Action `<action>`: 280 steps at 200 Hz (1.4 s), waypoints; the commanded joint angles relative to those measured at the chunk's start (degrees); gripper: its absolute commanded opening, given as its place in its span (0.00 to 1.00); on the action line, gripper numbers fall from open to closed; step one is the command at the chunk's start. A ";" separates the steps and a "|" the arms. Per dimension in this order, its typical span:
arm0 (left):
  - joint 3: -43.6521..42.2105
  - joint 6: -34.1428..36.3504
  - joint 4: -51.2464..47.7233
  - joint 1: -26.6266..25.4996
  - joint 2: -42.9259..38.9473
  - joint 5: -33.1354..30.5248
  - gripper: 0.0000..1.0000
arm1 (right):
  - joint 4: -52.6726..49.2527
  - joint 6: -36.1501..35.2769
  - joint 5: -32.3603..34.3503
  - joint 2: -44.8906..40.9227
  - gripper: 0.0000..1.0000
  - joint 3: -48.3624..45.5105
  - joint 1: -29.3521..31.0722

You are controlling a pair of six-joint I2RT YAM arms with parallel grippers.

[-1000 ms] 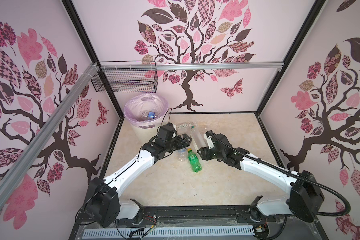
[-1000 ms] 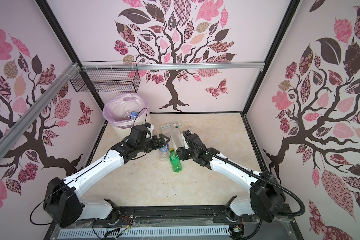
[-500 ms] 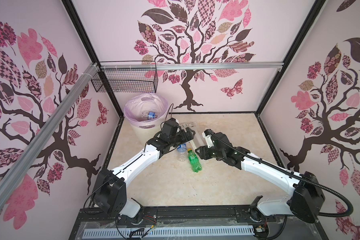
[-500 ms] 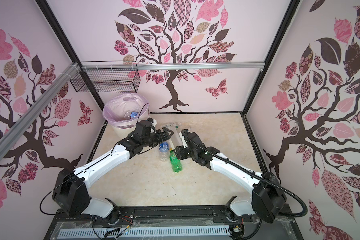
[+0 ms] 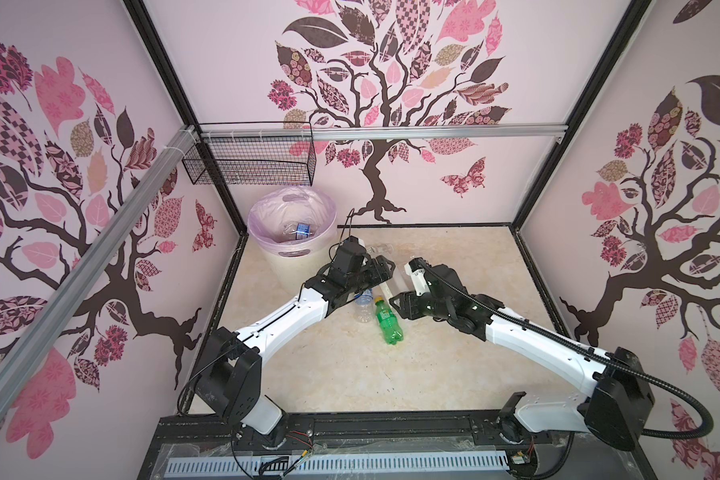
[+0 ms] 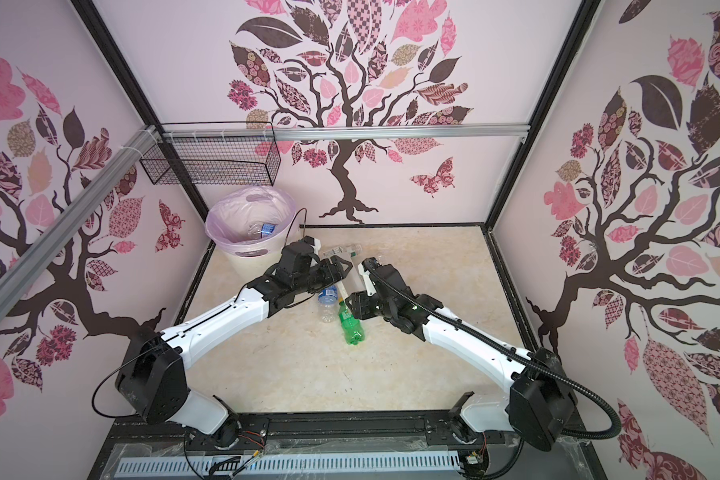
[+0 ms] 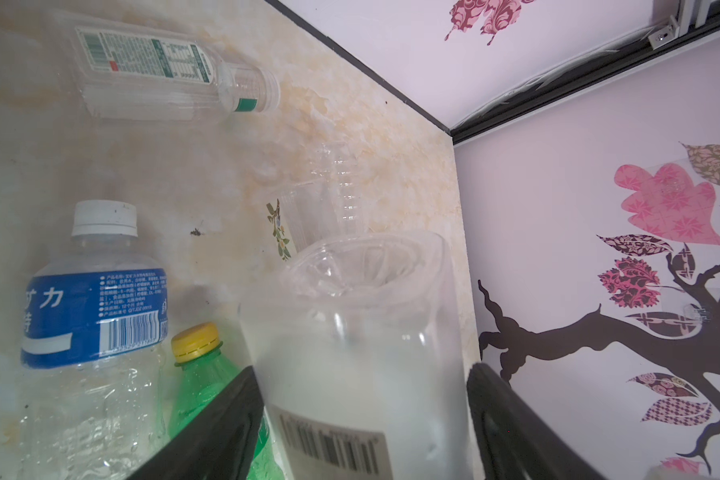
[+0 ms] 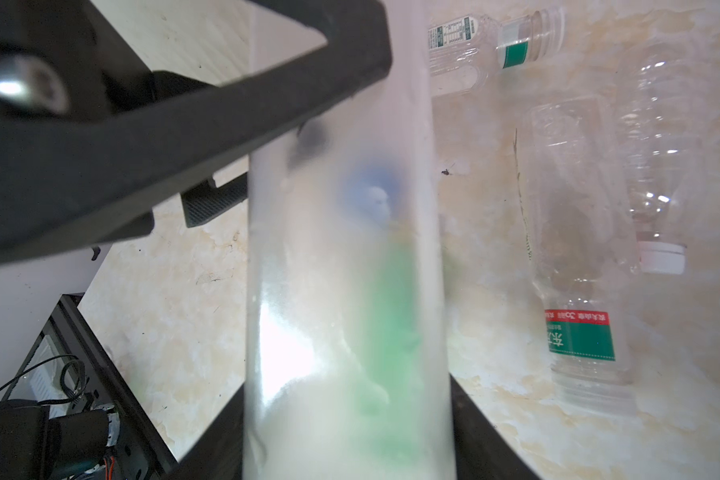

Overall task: Throw the plastic bottles in the bin
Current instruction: 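Close the left gripper on the frosted bottle's top while the right gripper holds it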

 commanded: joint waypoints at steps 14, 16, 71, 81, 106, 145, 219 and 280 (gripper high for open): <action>1.59 -1.01 3.32 -0.96 1.82 -1.31 0.69 | 0.28 0.44 -0.87 -3.12 0.57 2.56 0.46; 1.66 -1.08 3.42 -1.01 1.84 -1.31 0.69 | 0.21 0.46 -0.88 -3.24 0.57 2.50 0.45; 1.42 -0.43 2.53 -2.01 0.32 -3.27 0.57 | 0.03 0.81 -0.53 -5.22 0.62 1.28 0.46; 1.35 -0.20 2.08 -2.00 -0.20 -3.72 0.55 | 0.10 0.94 -0.53 -5.69 0.62 0.96 0.43; 0.92 -0.13 1.09 -2.02 -1.35 -4.58 0.54 | 0.08 1.29 -0.94 -6.58 0.67 0.47 0.41; -0.12 0.04 -0.09 -2.07 -3.39 -6.45 0.54 | -0.51 1.20 -0.73 -8.84 0.81 -0.19 0.41; 3.10 3.44 -5.99 -1.52 -5.89 -9.77 0.54 | -2.78 -0.85 2.57 -13.18 0.94 -0.65 0.38; 6.63 6.50 -9.48 0.80 -8.46 -10.08 0.53 | -2.67 -1.36 3.87 -13.79 1.00 -0.33 0.41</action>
